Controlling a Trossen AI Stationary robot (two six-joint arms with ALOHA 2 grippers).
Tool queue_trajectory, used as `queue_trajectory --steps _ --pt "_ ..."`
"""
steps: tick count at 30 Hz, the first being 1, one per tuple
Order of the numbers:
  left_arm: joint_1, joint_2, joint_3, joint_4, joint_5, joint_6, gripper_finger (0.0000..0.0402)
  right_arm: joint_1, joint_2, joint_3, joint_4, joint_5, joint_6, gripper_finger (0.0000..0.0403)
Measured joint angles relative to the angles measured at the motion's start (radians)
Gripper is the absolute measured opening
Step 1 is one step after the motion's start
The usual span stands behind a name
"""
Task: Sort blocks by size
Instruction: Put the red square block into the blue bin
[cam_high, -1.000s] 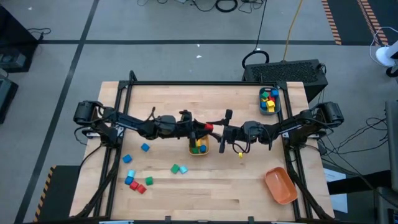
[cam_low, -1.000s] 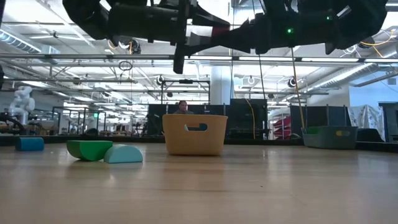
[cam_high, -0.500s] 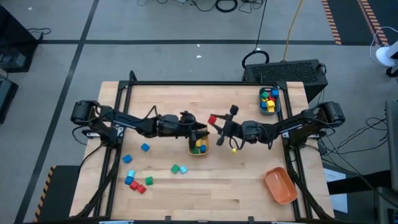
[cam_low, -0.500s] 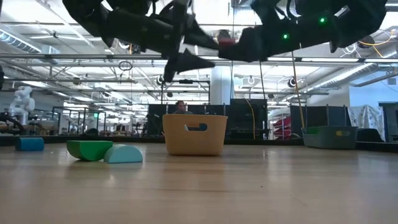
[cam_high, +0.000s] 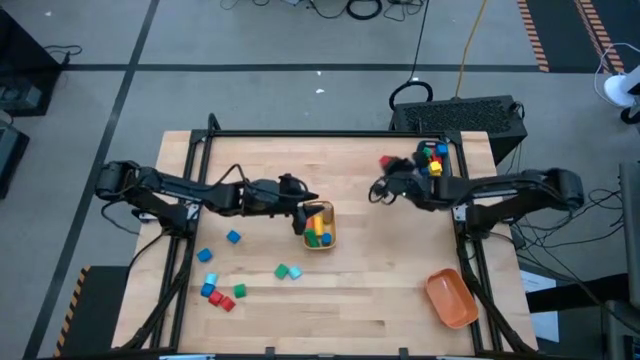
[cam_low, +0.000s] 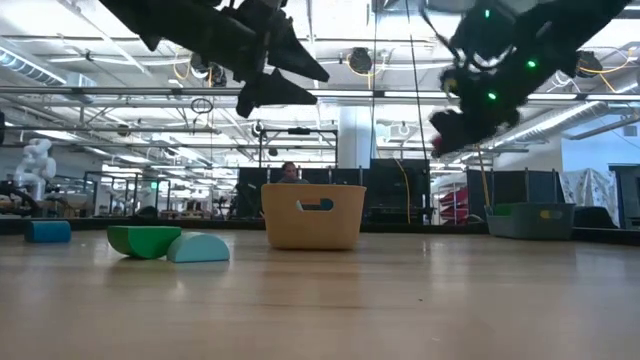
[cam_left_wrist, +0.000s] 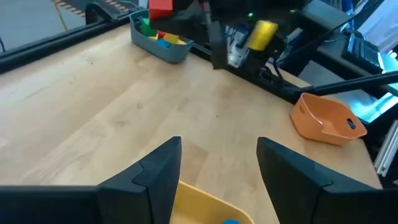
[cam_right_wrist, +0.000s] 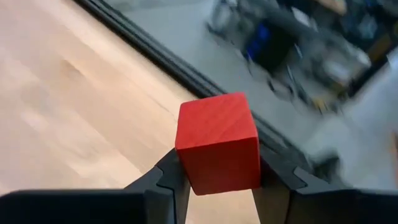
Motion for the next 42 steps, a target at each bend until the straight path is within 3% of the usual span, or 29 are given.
queue_trajectory --steps 6,10,23,42 --pt "-0.004 0.001 0.000 -0.004 -0.010 -0.001 0.0212 -0.123 -0.036 -0.001 -0.383 -0.021 0.303 0.0117" --pt "-0.004 0.001 0.000 -0.004 -0.011 -0.002 0.0212 -0.200 -0.018 -0.002 -0.518 -0.084 0.411 0.0118" --pt "-0.004 0.001 0.000 -0.053 -0.011 -0.002 0.0212 -0.306 0.092 -0.002 -0.558 -0.092 0.401 0.0127" --pt "0.000 0.001 0.000 -0.077 -0.030 -0.001 0.0212 -0.312 0.139 -0.001 -0.551 -0.081 0.432 0.0188"
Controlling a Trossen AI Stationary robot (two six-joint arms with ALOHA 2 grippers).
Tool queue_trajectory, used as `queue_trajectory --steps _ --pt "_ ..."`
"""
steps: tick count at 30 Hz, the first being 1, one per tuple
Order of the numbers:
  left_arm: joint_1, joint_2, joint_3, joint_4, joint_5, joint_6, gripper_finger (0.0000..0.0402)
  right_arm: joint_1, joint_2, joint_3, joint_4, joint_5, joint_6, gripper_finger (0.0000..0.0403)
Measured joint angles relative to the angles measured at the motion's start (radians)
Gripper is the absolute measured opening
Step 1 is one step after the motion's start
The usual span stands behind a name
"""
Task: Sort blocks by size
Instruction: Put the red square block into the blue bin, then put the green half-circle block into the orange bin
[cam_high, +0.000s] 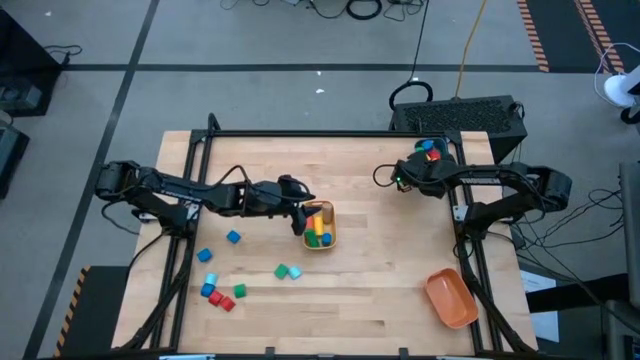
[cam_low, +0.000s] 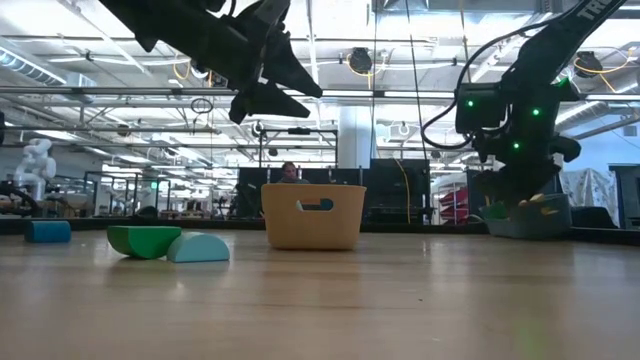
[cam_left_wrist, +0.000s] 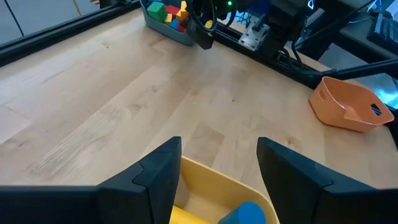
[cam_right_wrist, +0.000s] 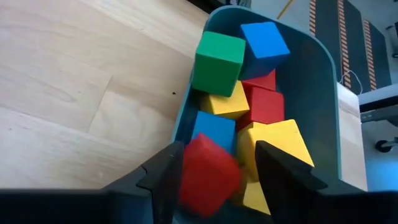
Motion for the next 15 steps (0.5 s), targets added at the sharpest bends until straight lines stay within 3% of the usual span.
queue_trajectory --steps 8,15 --pt "0.000 -0.031 0.000 -0.022 0.000 0.001 0.0212 0.008 -0.055 -0.002 -0.001 0.055 -0.007 0.0196" --pt "-0.019 -0.161 0.000 -0.280 -0.062 0.012 0.0212 0.056 -0.178 -0.002 0.012 0.012 -0.087 0.0196"
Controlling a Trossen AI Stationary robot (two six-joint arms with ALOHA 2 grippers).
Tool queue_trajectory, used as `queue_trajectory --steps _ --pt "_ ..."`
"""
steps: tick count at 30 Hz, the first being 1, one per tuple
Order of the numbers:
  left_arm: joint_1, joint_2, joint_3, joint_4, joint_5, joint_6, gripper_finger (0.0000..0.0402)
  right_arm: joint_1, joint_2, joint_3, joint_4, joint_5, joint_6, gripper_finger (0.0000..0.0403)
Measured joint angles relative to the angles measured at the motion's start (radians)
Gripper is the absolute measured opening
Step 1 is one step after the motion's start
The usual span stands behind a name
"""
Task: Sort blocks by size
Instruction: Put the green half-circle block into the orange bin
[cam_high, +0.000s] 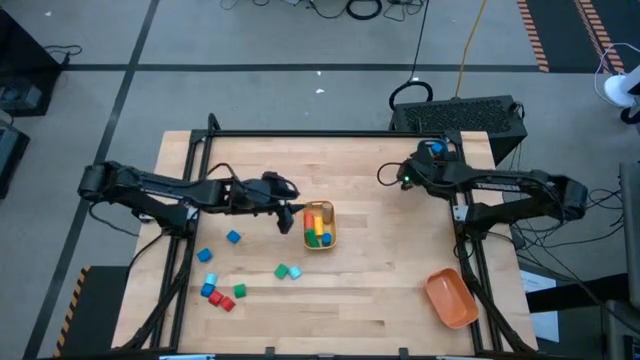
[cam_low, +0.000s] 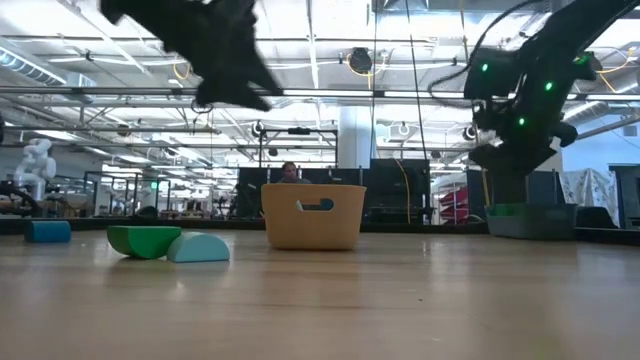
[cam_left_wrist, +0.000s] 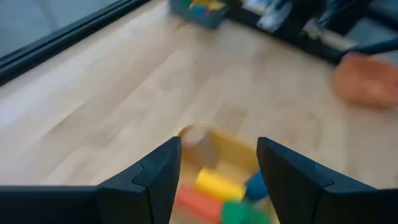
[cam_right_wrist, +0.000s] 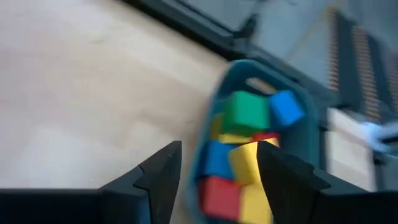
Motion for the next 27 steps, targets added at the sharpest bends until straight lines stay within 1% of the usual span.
queue_trajectory --steps 3,5,8,10,13,15,17,19,21,23,25,27 --pt "-0.038 -0.048 0.000 -0.210 -0.082 -0.083 0.0212 0.043 -0.050 0.000 0.014 -0.079 -0.047 0.0196" --pt "-0.065 -0.066 0.000 -0.337 -0.115 -0.164 0.0212 0.071 -0.081 0.000 0.037 -0.112 -0.072 0.0196" --pt "-0.110 -0.072 0.000 -0.516 -0.124 -0.309 0.0212 0.113 -0.126 0.000 0.101 -0.146 -0.106 0.0196" --pt "-0.140 -0.069 0.000 -0.606 -0.125 -0.389 0.0212 0.136 -0.154 0.000 0.147 -0.172 -0.129 0.0196" --pt "-0.175 -0.053 0.000 -0.713 -0.125 -0.434 0.0212 0.165 -0.192 0.000 0.221 -0.236 -0.166 0.0196" --pt "-0.194 -0.040 0.000 -0.734 -0.129 -0.382 0.0212 0.183 -0.211 0.000 0.267 -0.291 -0.195 0.0196" --pt "-0.213 -0.016 0.000 -0.719 -0.130 -0.269 0.0212 0.200 -0.228 0.000 0.301 -0.347 -0.228 0.0196" --pt "-0.226 0.013 0.000 -0.657 -0.124 -0.151 0.0212 0.215 -0.238 0.001 0.332 -0.399 -0.244 0.0196" --pt "-0.239 0.053 0.000 -0.568 -0.067 -0.028 0.0212 0.232 -0.245 0.001 0.349 -0.437 -0.252 0.0196" --pt "-0.255 0.102 0.000 -0.481 0.025 0.085 0.0212 0.249 -0.247 0.001 0.359 -0.460 -0.251 0.0196" --pt "-0.274 0.154 0.000 -0.392 0.105 0.187 0.0212 0.265 -0.247 0.001 0.352 -0.461 -0.252 0.0196" --pt "-0.295 0.206 0.000 -0.336 0.147 0.279 0.0212 0.277 -0.245 0.001 0.357 -0.461 -0.252 0.0196"
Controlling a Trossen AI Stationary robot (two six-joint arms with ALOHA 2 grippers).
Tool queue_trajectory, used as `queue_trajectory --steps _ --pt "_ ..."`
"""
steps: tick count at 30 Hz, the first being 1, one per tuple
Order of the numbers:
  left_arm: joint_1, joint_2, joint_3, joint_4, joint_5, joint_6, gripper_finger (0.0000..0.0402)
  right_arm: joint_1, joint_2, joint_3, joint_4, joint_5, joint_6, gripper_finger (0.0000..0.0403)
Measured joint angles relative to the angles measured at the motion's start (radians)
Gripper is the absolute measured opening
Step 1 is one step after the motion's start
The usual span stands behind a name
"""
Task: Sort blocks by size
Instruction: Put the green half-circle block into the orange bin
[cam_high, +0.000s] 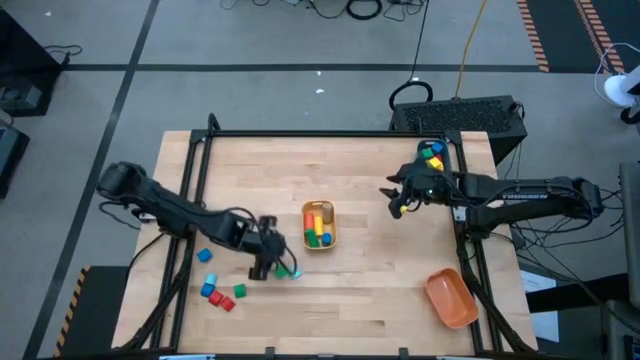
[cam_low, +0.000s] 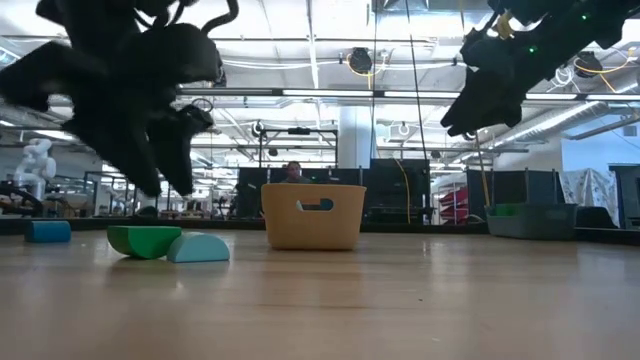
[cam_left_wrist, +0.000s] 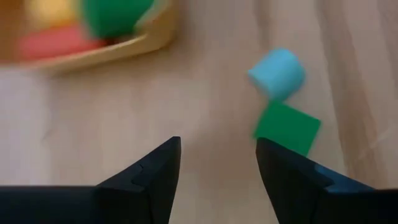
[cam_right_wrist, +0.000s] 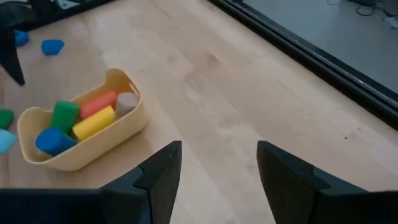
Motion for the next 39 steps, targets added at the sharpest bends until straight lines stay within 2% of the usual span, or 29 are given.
queue_trajectory --steps 3,6,10,12,17,22,26,32,36,39 --pt "-0.026 0.069 0.000 0.068 0.010 0.094 0.0212 0.008 0.001 0.000 -0.003 0.000 -0.003 0.0196" --pt "-0.039 0.121 0.002 0.108 0.016 0.125 0.0212 0.011 0.001 0.000 -0.004 0.000 -0.003 0.0196" --pt "-0.043 0.168 -0.001 0.090 0.085 0.125 0.0212 0.010 0.001 0.000 -0.006 0.000 -0.003 0.0196" --pt "-0.044 0.174 0.001 0.100 0.110 0.126 0.0212 0.010 0.001 0.000 -0.005 0.001 -0.003 0.0196" --pt "-0.043 0.177 0.001 0.093 0.092 0.107 0.0212 0.010 0.001 0.000 -0.002 0.001 -0.001 0.0196" --pt "-0.041 0.143 0.000 0.008 0.073 0.019 0.0212 0.010 0.001 0.000 -0.003 0.001 0.017 0.0196" --pt "-0.069 0.087 0.010 -0.059 0.078 0.016 0.0211 0.010 0.001 0.000 -0.010 0.001 0.019 0.0196" --pt "-0.133 0.003 0.016 0.044 0.077 0.172 0.0201 0.011 0.001 0.000 -0.016 0.001 0.024 0.0196" --pt "-0.169 0.016 0.017 0.165 0.077 0.276 0.0200 0.011 0.001 0.000 -0.016 0.001 0.026 0.0196" --pt "-0.183 0.059 0.018 0.188 0.079 0.328 0.0200 0.018 0.001 0.000 -0.016 0.000 0.040 0.0196"
